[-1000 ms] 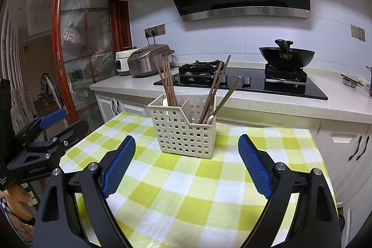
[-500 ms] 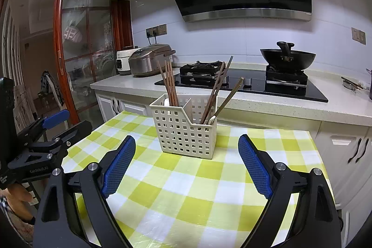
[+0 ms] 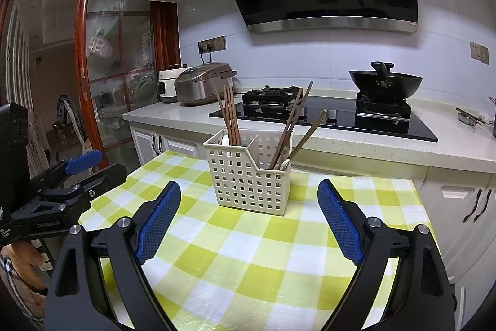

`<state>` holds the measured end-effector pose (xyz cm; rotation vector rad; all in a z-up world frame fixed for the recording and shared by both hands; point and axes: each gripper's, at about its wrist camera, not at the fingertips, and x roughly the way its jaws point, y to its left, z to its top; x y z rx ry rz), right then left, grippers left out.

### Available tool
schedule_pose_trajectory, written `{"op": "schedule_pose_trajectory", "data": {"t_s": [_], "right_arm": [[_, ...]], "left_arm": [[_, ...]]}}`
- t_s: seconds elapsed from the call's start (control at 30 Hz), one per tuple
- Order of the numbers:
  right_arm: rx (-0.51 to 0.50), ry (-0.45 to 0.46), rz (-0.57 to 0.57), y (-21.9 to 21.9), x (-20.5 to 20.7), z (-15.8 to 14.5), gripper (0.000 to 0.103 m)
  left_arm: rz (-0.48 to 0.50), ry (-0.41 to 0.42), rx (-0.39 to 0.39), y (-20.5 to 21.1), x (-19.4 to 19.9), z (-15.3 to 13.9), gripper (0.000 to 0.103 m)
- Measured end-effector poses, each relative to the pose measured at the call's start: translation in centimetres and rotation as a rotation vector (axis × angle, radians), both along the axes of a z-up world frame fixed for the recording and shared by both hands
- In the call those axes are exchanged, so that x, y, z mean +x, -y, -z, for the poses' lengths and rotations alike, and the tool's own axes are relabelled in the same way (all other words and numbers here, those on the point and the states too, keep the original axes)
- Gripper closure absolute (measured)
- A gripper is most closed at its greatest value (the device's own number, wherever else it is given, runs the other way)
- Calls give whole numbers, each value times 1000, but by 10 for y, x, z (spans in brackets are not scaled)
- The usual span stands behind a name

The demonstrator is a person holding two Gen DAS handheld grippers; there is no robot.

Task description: Organize utensils

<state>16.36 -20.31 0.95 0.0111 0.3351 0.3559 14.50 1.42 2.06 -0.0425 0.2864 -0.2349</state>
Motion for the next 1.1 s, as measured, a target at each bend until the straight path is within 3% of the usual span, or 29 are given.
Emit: {"op": "schedule_pose_trajectory", "data": {"t_s": [1.1], "right_arm": [[-4,-10,10,-1,4,3,18]], "left_arm": [[-34,2,33,7,-3,0,4]]}}
